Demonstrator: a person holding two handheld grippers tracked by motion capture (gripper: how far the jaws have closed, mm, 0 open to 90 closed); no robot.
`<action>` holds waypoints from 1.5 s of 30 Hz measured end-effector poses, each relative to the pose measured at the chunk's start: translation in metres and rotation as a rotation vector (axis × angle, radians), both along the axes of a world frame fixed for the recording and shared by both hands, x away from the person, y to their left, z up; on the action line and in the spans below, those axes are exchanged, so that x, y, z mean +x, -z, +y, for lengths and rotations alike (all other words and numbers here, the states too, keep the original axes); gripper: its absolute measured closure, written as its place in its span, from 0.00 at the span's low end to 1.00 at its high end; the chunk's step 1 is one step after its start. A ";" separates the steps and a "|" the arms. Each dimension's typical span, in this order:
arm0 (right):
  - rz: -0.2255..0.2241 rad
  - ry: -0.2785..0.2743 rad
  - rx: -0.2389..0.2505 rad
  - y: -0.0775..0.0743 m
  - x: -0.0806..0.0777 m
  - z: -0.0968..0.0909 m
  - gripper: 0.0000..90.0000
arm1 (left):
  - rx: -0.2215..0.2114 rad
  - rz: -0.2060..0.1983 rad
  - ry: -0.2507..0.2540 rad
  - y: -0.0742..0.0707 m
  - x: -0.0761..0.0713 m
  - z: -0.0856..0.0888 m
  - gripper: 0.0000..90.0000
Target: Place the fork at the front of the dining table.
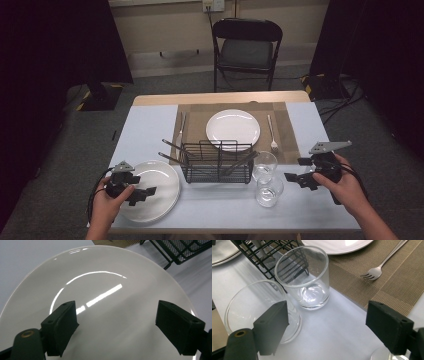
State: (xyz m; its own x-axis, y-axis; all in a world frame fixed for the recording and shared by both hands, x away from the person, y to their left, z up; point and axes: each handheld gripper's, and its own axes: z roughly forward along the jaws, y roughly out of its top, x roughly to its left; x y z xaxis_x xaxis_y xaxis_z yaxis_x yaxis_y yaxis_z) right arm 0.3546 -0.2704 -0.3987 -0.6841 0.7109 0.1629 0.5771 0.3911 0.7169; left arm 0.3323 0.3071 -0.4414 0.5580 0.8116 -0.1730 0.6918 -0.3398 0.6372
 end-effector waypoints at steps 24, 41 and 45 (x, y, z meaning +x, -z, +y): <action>0.007 -0.052 0.003 0.015 -0.016 -0.004 0.21 | -0.002 -0.001 0.000 0.000 0.000 -0.001 0.19; -0.004 -0.085 -0.002 0.025 -0.025 -0.001 0.22 | -0.002 0.002 0.003 -0.001 0.000 -0.002 0.19; -0.005 -0.094 -0.003 0.022 -0.027 -0.001 0.22 | 0.001 0.003 0.005 0.000 0.000 -0.003 0.19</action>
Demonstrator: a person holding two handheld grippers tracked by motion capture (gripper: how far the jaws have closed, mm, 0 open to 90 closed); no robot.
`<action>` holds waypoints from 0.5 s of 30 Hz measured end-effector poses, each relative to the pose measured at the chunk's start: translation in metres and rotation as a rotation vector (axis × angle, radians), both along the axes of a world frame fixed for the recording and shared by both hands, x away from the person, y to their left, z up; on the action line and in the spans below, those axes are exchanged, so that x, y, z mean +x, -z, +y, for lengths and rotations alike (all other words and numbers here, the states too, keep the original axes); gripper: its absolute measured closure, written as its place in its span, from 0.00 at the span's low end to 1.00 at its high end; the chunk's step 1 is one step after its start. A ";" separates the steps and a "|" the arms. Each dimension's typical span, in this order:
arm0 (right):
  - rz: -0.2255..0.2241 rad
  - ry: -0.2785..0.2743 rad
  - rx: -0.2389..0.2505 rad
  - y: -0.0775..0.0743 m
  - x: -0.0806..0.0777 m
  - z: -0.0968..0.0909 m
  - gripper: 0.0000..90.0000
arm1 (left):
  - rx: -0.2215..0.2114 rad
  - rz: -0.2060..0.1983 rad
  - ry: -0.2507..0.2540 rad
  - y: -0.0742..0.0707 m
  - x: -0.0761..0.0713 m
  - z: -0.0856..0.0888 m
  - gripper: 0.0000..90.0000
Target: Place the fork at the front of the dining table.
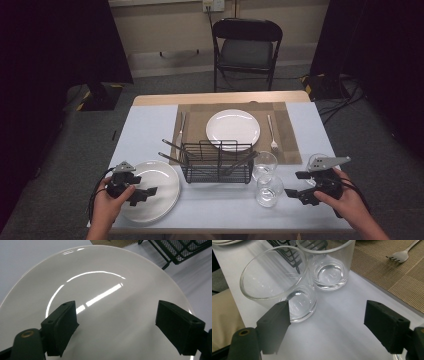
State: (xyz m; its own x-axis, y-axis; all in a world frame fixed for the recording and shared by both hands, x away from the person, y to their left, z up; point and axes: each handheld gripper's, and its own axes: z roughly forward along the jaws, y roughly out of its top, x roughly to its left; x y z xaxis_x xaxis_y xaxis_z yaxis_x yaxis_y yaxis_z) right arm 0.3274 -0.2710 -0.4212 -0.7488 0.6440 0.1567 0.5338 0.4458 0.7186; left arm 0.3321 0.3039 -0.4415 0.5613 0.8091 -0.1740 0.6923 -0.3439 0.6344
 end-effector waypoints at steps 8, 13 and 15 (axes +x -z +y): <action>-0.006 -0.018 0.021 -0.004 -0.004 0.000 0.22 | -0.001 -0.001 -0.001 0.000 0.000 0.000 0.19; 0.000 -0.027 0.012 -0.001 -0.006 0.002 0.22 | 0.001 -0.001 0.000 0.000 0.000 -0.001 0.19; 0.005 -0.040 0.011 0.001 -0.007 0.004 0.22 | -0.001 0.000 0.001 0.000 0.000 -0.001 0.19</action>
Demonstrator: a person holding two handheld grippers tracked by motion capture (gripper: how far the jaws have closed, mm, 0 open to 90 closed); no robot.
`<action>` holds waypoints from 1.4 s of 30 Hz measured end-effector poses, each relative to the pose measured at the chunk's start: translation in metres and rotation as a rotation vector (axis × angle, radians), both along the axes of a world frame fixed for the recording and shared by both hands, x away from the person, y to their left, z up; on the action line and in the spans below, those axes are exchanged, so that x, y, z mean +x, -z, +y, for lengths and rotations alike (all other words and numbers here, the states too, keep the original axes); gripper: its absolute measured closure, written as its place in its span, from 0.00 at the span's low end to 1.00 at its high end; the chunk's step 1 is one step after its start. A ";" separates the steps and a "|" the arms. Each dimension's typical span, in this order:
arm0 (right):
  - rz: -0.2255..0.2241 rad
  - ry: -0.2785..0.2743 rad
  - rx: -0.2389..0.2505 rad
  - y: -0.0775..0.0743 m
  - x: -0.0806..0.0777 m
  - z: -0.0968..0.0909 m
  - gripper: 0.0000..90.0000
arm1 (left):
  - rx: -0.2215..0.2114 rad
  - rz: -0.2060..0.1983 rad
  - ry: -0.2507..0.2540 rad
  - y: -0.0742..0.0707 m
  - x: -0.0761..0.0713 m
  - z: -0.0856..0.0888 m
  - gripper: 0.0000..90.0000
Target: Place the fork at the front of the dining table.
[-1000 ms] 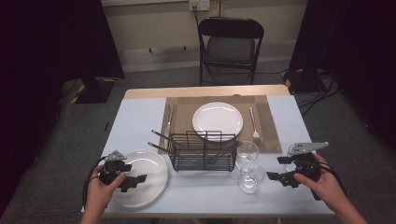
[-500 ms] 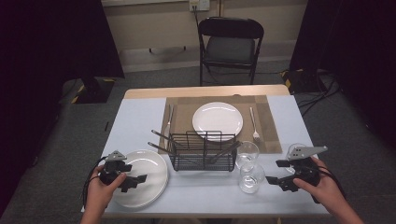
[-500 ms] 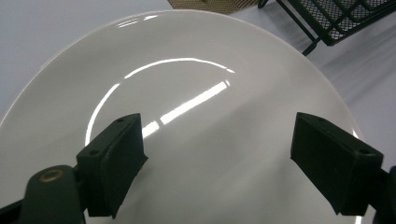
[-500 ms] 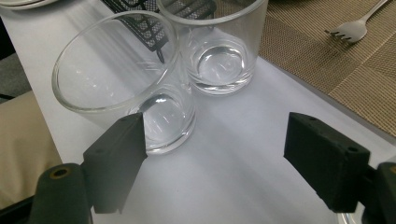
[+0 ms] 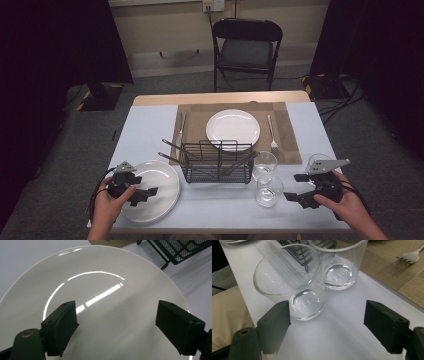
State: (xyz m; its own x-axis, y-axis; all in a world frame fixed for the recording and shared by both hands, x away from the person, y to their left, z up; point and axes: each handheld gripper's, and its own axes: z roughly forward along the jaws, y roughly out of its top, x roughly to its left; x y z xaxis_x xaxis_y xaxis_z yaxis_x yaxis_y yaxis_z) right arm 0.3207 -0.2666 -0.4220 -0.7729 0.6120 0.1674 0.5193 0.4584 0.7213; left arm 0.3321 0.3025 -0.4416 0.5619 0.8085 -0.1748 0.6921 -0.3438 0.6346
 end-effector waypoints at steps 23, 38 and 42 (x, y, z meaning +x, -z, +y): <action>0.040 -0.093 0.008 0.031 -0.002 0.026 0.25 | 0.004 0.010 -0.006 0.002 0.000 0.001 0.19; 0.052 -0.122 0.007 0.037 0.000 0.034 0.29 | 0.001 0.012 -0.003 0.001 0.000 0.002 0.19; 0.049 -0.124 0.001 0.036 0.000 0.034 0.29 | 0.001 0.012 -0.004 0.001 0.000 0.001 0.19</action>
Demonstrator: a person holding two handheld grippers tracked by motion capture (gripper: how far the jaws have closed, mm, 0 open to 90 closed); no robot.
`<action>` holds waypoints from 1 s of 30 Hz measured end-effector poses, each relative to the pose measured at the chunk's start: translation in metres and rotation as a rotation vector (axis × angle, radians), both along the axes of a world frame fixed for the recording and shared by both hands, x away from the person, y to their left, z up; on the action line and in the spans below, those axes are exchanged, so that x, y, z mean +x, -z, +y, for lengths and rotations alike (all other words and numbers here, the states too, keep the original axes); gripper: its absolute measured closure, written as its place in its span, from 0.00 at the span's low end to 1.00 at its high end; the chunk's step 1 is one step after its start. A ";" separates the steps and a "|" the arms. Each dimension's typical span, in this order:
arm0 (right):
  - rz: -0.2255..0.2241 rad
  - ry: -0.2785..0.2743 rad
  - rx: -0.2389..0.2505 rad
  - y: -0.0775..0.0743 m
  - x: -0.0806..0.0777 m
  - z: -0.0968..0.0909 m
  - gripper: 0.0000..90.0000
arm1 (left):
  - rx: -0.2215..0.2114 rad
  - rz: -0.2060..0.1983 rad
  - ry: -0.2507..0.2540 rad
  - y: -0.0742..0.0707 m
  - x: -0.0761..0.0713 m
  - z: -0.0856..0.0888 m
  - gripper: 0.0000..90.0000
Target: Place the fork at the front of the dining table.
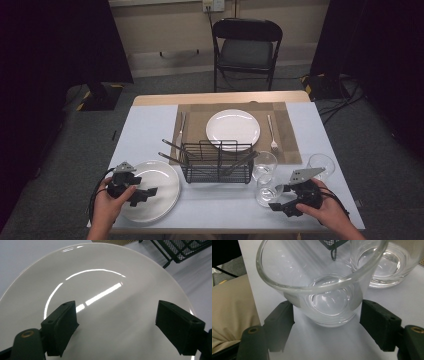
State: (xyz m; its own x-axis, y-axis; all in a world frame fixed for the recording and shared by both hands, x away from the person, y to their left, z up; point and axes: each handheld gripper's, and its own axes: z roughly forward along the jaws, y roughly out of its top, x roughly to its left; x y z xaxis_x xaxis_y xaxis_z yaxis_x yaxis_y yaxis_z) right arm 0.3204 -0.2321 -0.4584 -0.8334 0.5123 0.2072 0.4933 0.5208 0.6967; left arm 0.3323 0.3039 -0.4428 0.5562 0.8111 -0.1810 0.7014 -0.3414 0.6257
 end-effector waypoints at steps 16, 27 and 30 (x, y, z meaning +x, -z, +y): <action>-0.023 -0.017 -0.026 -0.001 -0.001 0.008 0.30 | 0.007 -0.003 0.004 0.000 0.001 -0.002 0.19; -0.025 -0.029 -0.027 0.000 -0.002 0.015 0.30 | 0.004 -0.005 0.001 0.000 0.001 -0.002 0.19; -0.025 -0.034 -0.023 0.001 -0.001 0.017 0.30 | 0.005 -0.004 0.004 0.000 0.001 -0.002 0.19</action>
